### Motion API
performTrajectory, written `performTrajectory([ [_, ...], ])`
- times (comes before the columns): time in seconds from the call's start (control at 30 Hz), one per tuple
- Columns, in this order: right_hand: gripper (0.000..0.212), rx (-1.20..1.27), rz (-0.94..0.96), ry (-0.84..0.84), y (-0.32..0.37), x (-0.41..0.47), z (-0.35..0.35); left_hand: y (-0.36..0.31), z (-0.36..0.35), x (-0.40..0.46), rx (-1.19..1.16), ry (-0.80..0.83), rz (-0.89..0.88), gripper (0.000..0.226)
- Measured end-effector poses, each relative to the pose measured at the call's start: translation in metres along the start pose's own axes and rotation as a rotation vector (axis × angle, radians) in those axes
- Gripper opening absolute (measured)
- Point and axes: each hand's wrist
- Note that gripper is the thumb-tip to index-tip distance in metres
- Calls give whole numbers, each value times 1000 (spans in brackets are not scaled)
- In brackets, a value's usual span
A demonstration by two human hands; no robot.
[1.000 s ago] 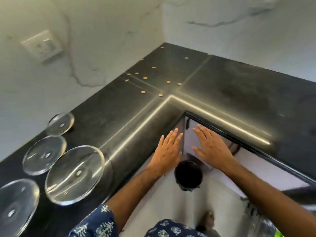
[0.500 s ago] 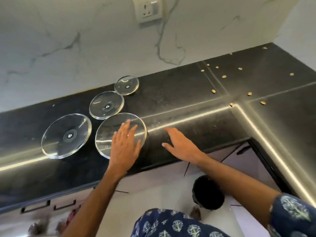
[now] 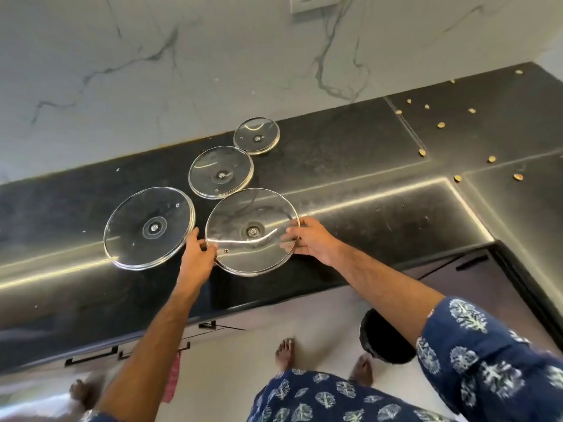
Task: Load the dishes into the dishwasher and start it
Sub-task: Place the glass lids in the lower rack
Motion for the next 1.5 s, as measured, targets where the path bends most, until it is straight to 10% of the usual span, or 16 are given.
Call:
performTrajectory([
  [0.27, 46, 185, 81, -106, -25, -40, 14, -18, -14, 2, -250, 225, -137, 40],
  [0.53, 68, 410, 252, -310, -106, -202, 71, -59, -130, -51, -167, 889, -221, 32],
  [0.83, 50, 602, 348, -487, -280, -421, 53, -30, -275, -220, 257, 1558, -260, 19],
  [1.1, 77, 950, 424, -890, -475, -544, -40, 111, -366, -394, 919, 1744, -689, 13],
  [1.37, 46, 1162, 281, -1313, -604, -607, -76, 233, -427, -529, 1099, 1898, -508, 16],
  [1.5, 40, 1154, 68, -1493, -665, -609, -59, 291, -463, -600, 1162, 1979, -128, 31],
])
Point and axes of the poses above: each hand's wrist, its own x-axis towards the middle knuckle, its own z-axis out of the back of the hand, y = z × x, and after that the axes turned 5 degrees about y, right-handed
